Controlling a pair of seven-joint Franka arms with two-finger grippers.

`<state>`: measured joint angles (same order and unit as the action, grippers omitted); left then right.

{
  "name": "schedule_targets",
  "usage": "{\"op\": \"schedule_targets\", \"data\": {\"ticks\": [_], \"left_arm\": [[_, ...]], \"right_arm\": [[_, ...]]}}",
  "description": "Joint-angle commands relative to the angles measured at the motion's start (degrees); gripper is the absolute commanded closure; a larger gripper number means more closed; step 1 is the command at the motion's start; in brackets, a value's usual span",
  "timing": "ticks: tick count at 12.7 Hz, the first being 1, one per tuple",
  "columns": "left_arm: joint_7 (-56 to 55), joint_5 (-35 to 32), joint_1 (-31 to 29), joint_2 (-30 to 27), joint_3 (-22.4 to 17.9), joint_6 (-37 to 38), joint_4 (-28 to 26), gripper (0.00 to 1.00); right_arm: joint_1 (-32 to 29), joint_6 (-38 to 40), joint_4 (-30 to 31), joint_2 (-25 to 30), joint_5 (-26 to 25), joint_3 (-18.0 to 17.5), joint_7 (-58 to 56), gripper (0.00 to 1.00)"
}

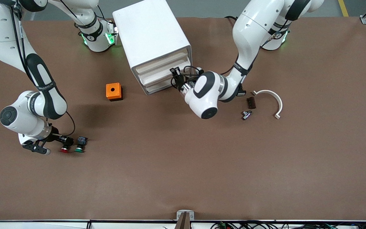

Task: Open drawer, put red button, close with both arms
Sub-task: 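Pull the drawer open with the left gripper while the right gripper grasps the button, then carry the red button into the drawer with the right gripper while the left gripper withdraws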

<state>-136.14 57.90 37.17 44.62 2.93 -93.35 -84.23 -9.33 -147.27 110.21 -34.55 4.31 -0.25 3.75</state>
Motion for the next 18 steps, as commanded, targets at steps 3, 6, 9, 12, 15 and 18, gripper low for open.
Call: {"op": "schedule_targets", "data": {"ticks": [3,6,9,12,15,18], "left_arm": [[4.3,0.5,-7.6,1.3,0.1,-0.6,4.8,1.0],[7.3,0.5,-9.5,1.5,0.1,-0.8,4.9,1.0],[8.1,0.2,-10.5,1.3,0.0,-1.3,5.0,0.01],[8.0,-0.6,-13.3,0.5,-0.5,-0.7,6.7,0.0],[8.8,-11.3,-18.1,0.3,-0.3,3.1,11.3,0.0],[14.8,-25.1,-21.6,-2.4,-0.2,4.8,12.2,0.0]], "right_arm": [[0.0,0.7,0.0,0.4,0.5,-0.6,0.1,1.0],[2.1,15.1,-3.1,6.1,0.5,-1.0,6.1,1.0],[7.3,28.0,-6.1,12.9,0.8,-1.3,17.7,1.0],[13.1,32.9,-6.0,18.9,3.2,-1.4,26.2,1.0],[20.3,35.3,-5.6,24.2,3.9,-1.4,36.0,1.0],[29.4,34.8,-6.1,25.6,3.8,-1.3,51.0,1.0]]}}
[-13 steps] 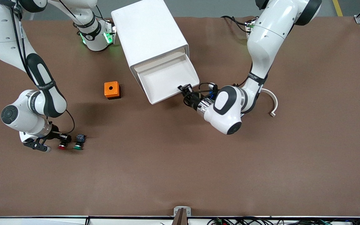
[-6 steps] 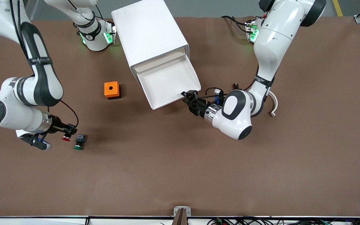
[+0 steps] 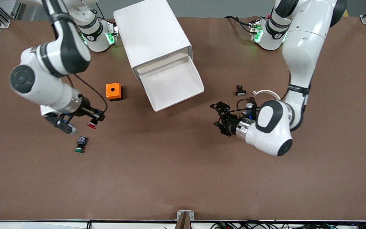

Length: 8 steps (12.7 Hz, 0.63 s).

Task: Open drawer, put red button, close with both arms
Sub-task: 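Carry the red button into the drawer with the right gripper while the left gripper withdraws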

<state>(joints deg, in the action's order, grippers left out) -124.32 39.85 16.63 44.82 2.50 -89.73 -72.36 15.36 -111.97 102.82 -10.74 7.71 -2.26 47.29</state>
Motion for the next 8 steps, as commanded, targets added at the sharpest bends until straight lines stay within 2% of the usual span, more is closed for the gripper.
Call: {"op": "schedule_targets", "data": {"ticks": [1,3,6,8], "left_arm": [[7.8,-12.1,-1.4,-4.4,0.1,1.1,0.4,0.0],[16.8,-21.0,-2.0,-8.5,0.2,2.4,0.3,0.0],[29.2,-29.0,-1.9,-12.9,0.1,3.0,0.1,0.0],[52.2,-31.3,-2.1,-16.5,0.1,5.3,-1.8,0.0]], "right_arm": [[8.2,-1.3,1.2,1.7,0.2,0.7,12.8,1.0],[13.7,-3.3,1.2,1.4,-0.3,0.7,22.4,1.0],[21.6,-6.7,1.3,0.4,-1.6,0.8,36.7,1.0],[25.8,-7.6,1.2,-1.3,-4.1,0.8,45.7,1.0]]}}
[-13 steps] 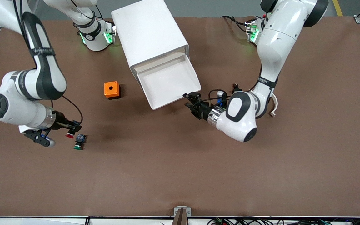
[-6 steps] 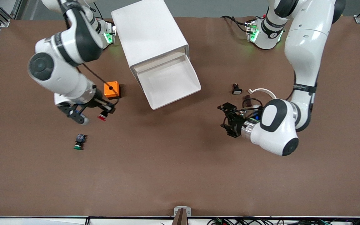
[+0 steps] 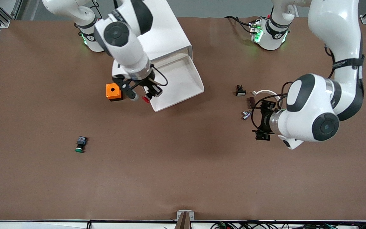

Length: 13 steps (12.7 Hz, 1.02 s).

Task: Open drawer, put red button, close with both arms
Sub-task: 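Carry the red button into the drawer with the right gripper while the left gripper withdraws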

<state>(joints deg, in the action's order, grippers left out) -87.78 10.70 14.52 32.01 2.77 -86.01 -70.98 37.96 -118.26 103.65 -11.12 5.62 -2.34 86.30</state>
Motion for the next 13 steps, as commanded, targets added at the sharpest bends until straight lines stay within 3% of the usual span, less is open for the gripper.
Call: {"op": "schedule_targets", "data": {"ticks": [1,7,9,10,11,12,13], "left_arm": [[21.2,-2.3,-1.8,-5.0,-0.1,2.2,-3.4,0.0],[52.8,-7.8,-4.0,-14.6,0.3,1.6,-11.7,0.0],[58.1,-8.4,-4.0,-20.0,0.3,-4.7,-19.5,0.0],[59.7,-9.1,-3.9,-23.8,0.4,-9.7,-25.1,0.0],[61.7,-9.2,-3.8,-26.4,0.4,-13.5,-29.6,0.0],[63.1,-9.2,-3.3,-27.9,0.5,-16.3,-32.7,0.0],[63.0,-9.2,-3.0,-27.6,1.7,-17.0,-33.3,0.0]], "right_arm": [[5.5,-1.6,0.4,-1.9,-3.0,0.8,10.9,1.0],[8.6,-4.2,0.2,-6.2,-2.4,0.8,22.8,1.0],[8.7,-5.0,0.2,-7.2,-2.4,0.8,23.2,1.0],[8.6,-5.0,-0.2,-7.2,-2.3,0.8,23.1,0.62],[8.6,-5.0,-0.6,-7.6,-2.4,0.8,23.1,0.08],[8.7,-5.0,-1.2,-8.0,-2.5,0.8,23.0,0.0],[8.7,-4.9,-1.7,-8.5,-2.8,0.8,23.0,0.0]]}}
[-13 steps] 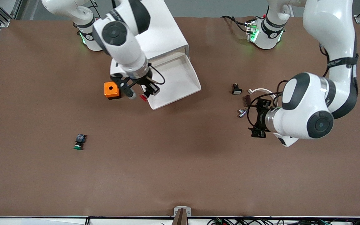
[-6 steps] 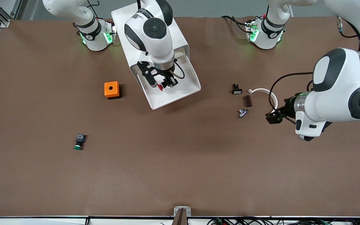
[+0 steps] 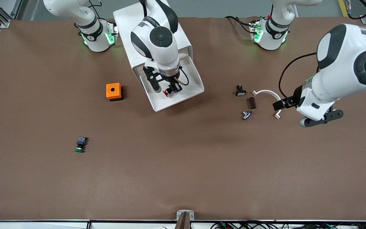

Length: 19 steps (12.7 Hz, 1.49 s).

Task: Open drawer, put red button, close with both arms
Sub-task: 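Carry the red button into the drawer with the right gripper while the left gripper withdraws, then release the red button in the drawer and lift the right gripper away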

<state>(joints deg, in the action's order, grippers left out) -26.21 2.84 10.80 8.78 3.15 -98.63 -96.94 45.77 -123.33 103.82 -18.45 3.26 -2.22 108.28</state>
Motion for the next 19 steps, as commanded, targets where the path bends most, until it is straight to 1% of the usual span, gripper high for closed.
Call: {"op": "schedule_targets", "data": {"ticks": [1,3,4,5,6,7,8,9,12,14,15,17,19], "left_arm": [[1.2,-1.3,0.7,-3.3,3.3,-5.2,-7.4,0.0],[-0.3,-0.6,0.8,-0.4,7.2,-8.6,-7.7,0.0],[-2.4,-0.5,0.8,1.4,9.0,-10.7,-7.7,0.0],[-6.1,-0.5,1.2,3.7,11.2,-14.1,-7.7,0.0],[-10.1,-0.5,2.1,6.6,13.1,-18.3,-7.6,0.0],[-16.0,-0.5,3.6,9.4,14.0,-23.1,-7.3,0.0],[-20.8,-0.6,5.6,11.8,14.0,-26.7,-6.9,0.0],[-24.6,-0.5,8.0,13.8,14.0,-28.6,-6.0,0.0],[-36.9,-1.2,13.8,20.5,13.8,-29.4,-0.8,0.0],[-42.2,-1.6,15.8,23.6,13.8,-29.4,2.1,0.0],[-43.0,-1.5,16.7,24.3,13.9,-29.4,2.6,0.0],[-44.9,-1.3,17.8,24.6,14.0,-29.3,2.7,0.0],[-46.6,-0.7,20.2,24.7,14.1,-28.7,2.5,0.0]], "right_arm": [[1.2,0.2,-2.2,-1.3,-0.7,0.6,0.7,0.0],[1.0,0.6,-3.4,-1.3,-1.3,0.7,-3.3,0.0],[0.5,1.4,-4.1,-1.1,-1.8,0.8,-10.4,0.0],[-0.2,4.3,-4.8,-0.4,-1.9,1.2,-19.6,0.0],[-2.2,8.1,-6.8,-0.4,-1.9,1.3,-29.2,0.0],[-5.0,12.6,-9.9,-0.4,-1.9,1.2,-36.7,0.0],[-8.1,17.3,-13.2,-0.3,-1.8,1.2,-43.2,0.0],[-10.8,20.3,-15.3,-0.3,-1.9,1.2,-49.7,0.0],[-21.5,22.4,-15.2,3.7,-1.9,1.2,-70.3,0.0],[-28.2,24.2,-15.1,5.6,-1.9,1.2,-81.6,0.0],[-31.0,25.2,-15.1,6.3,-1.9,1.2,-87.3,0.0],[-35.9,27.4,-15.1,7.6,-1.9,1.3,-95.4,0.0],[-40.9,29.5,-15.1,8.5,-1.9,1.3,-103.0,0.0]]}}
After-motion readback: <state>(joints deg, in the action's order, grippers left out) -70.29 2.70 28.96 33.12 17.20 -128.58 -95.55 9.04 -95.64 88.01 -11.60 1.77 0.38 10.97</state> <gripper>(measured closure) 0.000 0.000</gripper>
